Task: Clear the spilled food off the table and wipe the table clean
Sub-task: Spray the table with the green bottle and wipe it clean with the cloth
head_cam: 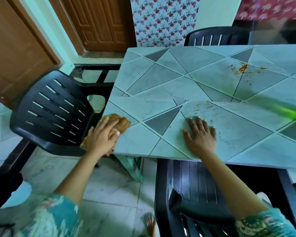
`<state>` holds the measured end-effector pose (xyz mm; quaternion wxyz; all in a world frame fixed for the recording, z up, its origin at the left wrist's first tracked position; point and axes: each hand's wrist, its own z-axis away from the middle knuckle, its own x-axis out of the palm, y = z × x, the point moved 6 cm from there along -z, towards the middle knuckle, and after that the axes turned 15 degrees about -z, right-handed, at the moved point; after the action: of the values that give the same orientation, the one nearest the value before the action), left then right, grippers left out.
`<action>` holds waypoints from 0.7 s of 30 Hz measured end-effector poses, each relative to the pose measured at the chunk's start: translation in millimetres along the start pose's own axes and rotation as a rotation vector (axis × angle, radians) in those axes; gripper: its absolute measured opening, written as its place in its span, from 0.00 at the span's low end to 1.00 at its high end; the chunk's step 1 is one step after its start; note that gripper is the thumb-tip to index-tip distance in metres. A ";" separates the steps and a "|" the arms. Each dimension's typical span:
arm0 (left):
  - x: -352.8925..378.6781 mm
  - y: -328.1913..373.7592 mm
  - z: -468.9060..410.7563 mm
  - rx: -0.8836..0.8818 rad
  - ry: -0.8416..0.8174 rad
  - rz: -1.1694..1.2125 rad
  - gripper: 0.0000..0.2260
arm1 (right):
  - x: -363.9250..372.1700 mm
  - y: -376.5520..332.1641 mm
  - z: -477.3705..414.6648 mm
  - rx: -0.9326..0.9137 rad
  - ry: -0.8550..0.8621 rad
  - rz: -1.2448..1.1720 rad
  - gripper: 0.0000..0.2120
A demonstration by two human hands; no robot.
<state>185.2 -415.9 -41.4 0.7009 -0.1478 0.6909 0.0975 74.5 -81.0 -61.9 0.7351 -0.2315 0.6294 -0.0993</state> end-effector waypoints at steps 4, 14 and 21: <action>-6.1 65.3 -51.7 -0.014 -0.002 0.061 0.23 | -7.7 16.0 2.5 0.006 0.022 0.045 0.28; -6.5 146.7 26.1 0.332 0.143 0.191 0.22 | -22.8 50.2 -1.5 0.135 0.163 -0.021 0.32; -10.5 135.7 -50.8 -0.138 0.080 0.181 0.22 | -25.4 48.9 1.2 0.124 0.184 -0.035 0.32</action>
<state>90.9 -305.4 -40.8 0.6493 -0.1364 0.7206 0.2015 63.8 -27.0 -62.2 0.6852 -0.1864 0.6829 -0.1714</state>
